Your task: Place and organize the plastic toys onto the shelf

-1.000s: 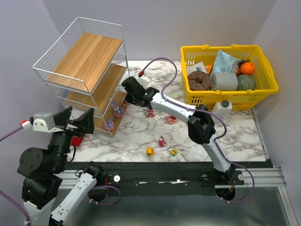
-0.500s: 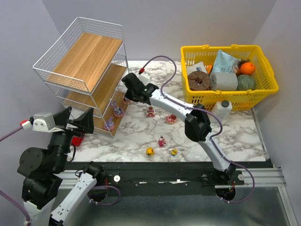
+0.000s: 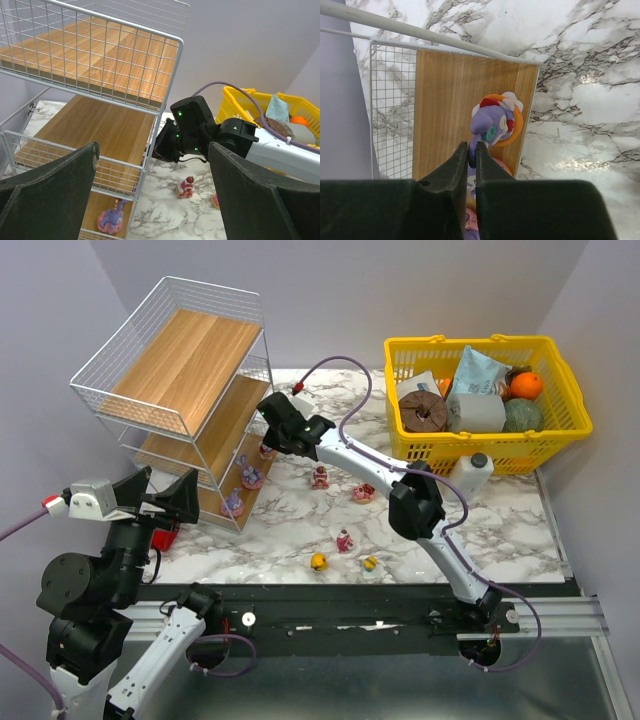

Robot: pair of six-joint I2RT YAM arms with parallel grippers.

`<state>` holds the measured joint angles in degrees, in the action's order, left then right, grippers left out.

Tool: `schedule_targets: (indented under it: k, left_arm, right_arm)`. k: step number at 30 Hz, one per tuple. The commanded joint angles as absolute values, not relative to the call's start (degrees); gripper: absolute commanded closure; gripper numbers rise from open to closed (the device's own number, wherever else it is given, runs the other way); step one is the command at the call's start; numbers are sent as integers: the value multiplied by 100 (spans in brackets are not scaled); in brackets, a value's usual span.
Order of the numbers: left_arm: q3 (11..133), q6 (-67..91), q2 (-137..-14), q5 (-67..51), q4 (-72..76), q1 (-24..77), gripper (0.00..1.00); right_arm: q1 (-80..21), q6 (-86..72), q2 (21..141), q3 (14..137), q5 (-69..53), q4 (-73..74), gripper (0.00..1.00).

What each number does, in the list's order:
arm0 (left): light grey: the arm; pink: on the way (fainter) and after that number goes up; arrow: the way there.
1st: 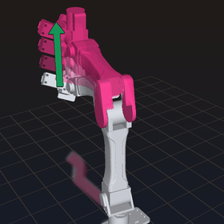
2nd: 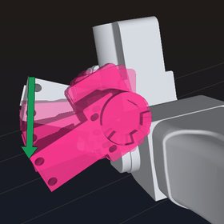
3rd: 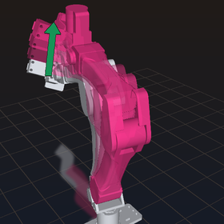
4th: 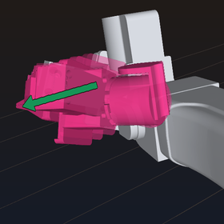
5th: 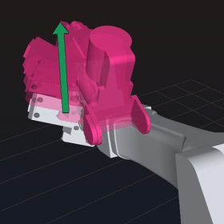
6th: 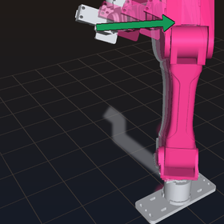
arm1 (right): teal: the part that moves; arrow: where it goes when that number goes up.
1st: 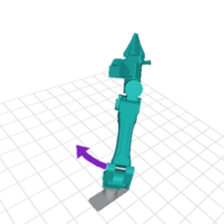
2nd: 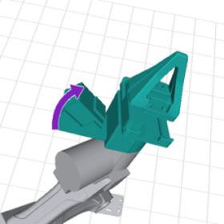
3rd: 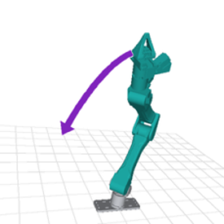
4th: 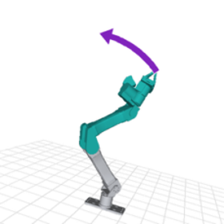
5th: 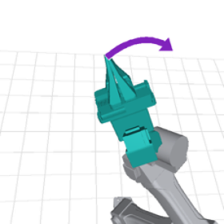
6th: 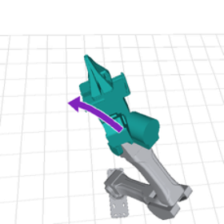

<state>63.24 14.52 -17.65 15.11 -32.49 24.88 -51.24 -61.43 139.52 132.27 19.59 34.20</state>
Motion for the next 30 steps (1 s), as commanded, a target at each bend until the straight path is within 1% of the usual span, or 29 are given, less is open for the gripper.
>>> schedule_targets:
  k: [1, 4, 7, 14, 18, 23, 30]
  left_arm:
    - [6311, 1371, -1846, 1687, -3217, 2531, 1]
    - [6293, 1371, -1846, 1705, -3217, 2531, 1]
    - [6258, 1362, -1854, 1723, -3182, 2531, 1]
    - [6275, 1327, -1898, 1740, -3190, 2575, 1]
    - [6258, 1327, -1890, 1784, -3191, 2593, 1]
    - [6249, 1310, -1898, 1793, -3182, 2602, 1]
    - [6302, 1310, -1890, 1802, -3217, 2602, 1]
  right_arm:
    - [-5098, -6091, 14142, 13359, 1916, 3560, 80]
    - [-5071, -6126, 14142, 13333, 1907, 3481, 75]
    - [-5063, -6082, 14080, 13097, 1776, 3007, 71]
    - [-5071, -5977, 14186, 13298, 1696, 2821, 68]
    - [-5063, -5915, 14098, 13219, 1749, 2813, 66]
    - [-5071, -5836, 13940, 13070, 1767, 2786, 62]
    - [-5063, -5477, 13448, 12499, 1661, 2295, 51]
